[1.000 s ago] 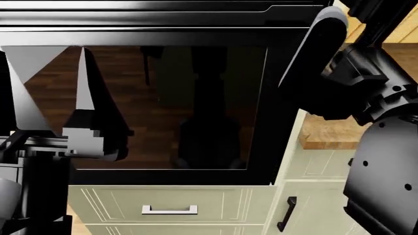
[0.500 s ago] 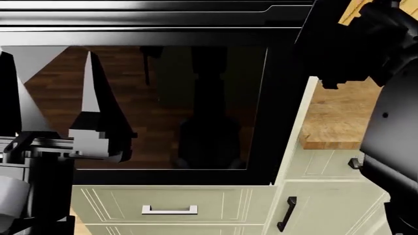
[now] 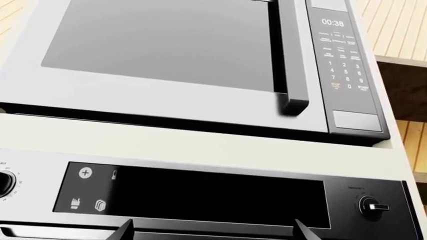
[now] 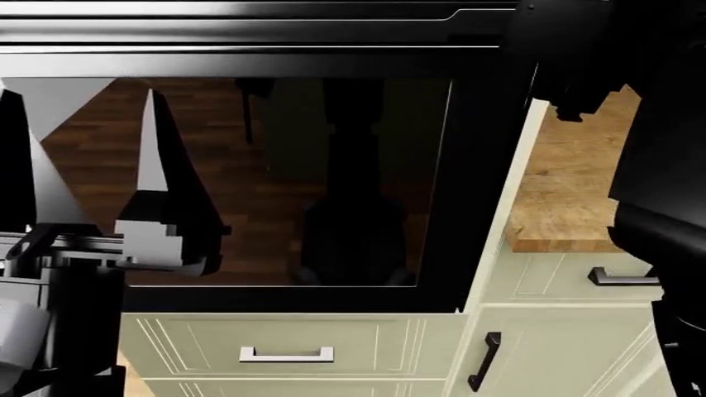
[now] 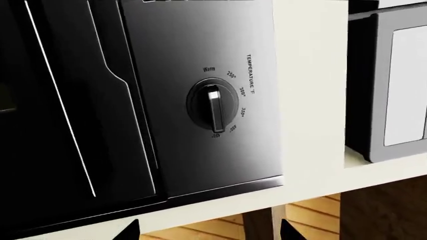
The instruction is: Preheat the oven by turning the temperature knob.
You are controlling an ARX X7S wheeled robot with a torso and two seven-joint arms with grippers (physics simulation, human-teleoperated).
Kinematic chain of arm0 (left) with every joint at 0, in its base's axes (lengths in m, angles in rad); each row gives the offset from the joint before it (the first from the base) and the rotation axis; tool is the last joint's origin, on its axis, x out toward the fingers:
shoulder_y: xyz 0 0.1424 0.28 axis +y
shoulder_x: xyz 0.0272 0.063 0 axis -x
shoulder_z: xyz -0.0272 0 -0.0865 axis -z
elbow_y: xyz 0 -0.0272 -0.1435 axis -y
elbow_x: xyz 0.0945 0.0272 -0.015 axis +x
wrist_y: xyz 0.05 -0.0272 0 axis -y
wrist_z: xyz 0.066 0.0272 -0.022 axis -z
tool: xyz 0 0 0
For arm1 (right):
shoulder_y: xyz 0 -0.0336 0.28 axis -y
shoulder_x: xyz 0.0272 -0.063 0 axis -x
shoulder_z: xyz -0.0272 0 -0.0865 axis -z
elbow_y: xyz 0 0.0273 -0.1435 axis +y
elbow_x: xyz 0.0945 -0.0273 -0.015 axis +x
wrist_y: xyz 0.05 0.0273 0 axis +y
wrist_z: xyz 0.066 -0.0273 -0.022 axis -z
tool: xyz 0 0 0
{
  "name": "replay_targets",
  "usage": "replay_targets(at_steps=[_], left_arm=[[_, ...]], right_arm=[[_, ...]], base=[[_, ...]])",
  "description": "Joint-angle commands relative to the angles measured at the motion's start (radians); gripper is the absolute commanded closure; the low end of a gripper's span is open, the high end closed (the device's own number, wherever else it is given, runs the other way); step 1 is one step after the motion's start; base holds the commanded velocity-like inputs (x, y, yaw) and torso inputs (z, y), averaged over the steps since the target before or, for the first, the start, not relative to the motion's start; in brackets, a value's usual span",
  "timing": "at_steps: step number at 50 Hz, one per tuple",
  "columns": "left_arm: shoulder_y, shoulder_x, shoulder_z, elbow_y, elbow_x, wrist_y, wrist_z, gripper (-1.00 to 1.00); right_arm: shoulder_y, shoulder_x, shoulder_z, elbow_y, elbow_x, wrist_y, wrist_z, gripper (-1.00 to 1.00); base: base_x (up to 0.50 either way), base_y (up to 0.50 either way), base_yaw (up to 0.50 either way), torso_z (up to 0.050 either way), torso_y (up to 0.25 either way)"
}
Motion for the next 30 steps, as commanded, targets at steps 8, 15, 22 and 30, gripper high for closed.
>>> replay_targets(at_steps=[8,15,22,30], left_arm=[[0.001,-0.013,-0.007,0.001,-0.018,0.000,-0.009,-1.00],[0.002,-0.018,-0.010,0.001,-0.025,0.000,-0.013,-1.00],[0.002,-0.019,-0.004,-0.005,-0.023,0.004,-0.012,-1.00],[0.002,-0.021,0.001,-0.006,-0.019,0.005,-0.017,-1.00]], right_arm=[[0.115,-0.009,-0.041,0.066,-0.019,-0.011,-0.072,-1.00],[0.167,-0.020,-0.066,0.073,-0.024,-0.024,-0.118,-1.00],[0.173,-0.023,-0.076,0.050,-0.023,-0.020,-0.155,-1.00],[0.191,-0.021,-0.077,0.007,-0.017,-0.014,-0.204,-1.00]], base=[[0.00,0.00,0.00,0.000,0.000],[0.00,0.00,0.00,0.000,0.000],[0.00,0.00,0.00,0.000,0.000],[0.00,0.00,0.00,0.000,0.000]])
